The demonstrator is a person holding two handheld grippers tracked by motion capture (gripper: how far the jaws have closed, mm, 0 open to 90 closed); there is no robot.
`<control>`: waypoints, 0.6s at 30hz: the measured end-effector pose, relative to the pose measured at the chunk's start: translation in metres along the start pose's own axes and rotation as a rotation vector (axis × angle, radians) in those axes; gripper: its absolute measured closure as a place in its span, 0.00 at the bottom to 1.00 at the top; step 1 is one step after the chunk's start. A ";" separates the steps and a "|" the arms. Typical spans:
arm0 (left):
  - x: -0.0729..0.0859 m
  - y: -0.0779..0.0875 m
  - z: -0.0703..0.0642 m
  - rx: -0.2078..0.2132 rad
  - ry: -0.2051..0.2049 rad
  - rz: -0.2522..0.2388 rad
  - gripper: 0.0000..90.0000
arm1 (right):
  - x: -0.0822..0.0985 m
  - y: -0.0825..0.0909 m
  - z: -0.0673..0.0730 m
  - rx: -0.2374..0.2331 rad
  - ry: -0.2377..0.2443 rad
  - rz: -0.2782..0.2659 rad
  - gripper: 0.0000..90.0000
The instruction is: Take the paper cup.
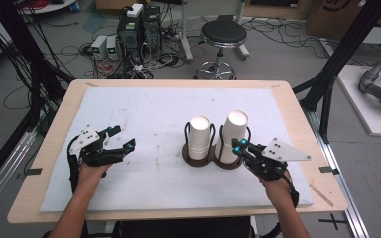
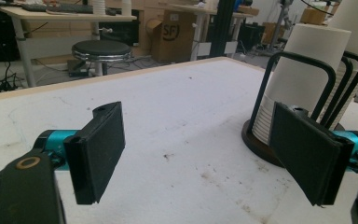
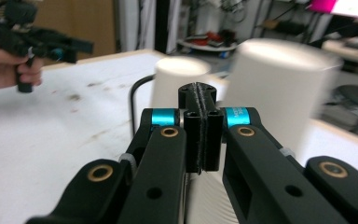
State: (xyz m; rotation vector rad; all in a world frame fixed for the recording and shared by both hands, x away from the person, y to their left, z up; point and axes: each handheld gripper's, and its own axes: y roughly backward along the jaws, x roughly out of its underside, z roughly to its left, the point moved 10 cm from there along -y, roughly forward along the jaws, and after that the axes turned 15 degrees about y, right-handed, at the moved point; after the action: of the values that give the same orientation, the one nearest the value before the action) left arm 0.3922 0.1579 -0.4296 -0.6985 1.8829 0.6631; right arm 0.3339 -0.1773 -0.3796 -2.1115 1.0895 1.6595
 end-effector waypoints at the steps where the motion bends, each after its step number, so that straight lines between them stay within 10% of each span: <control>1: 0.001 0.000 0.000 0.000 -0.001 0.002 0.21 | 0.001 -0.005 0.004 -0.013 0.001 0.002 1.00; 18: 0.007 -0.006 -0.008 0.016 -0.010 0.027 0.21 | 0.019 -0.053 0.035 -0.080 -0.040 0.119 1.00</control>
State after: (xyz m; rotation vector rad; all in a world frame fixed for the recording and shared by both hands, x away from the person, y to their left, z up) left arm 0.3897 0.1471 -0.4338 -0.6590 1.8895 0.6667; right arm 0.3456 -0.1269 -0.4216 -2.0886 1.1766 1.8197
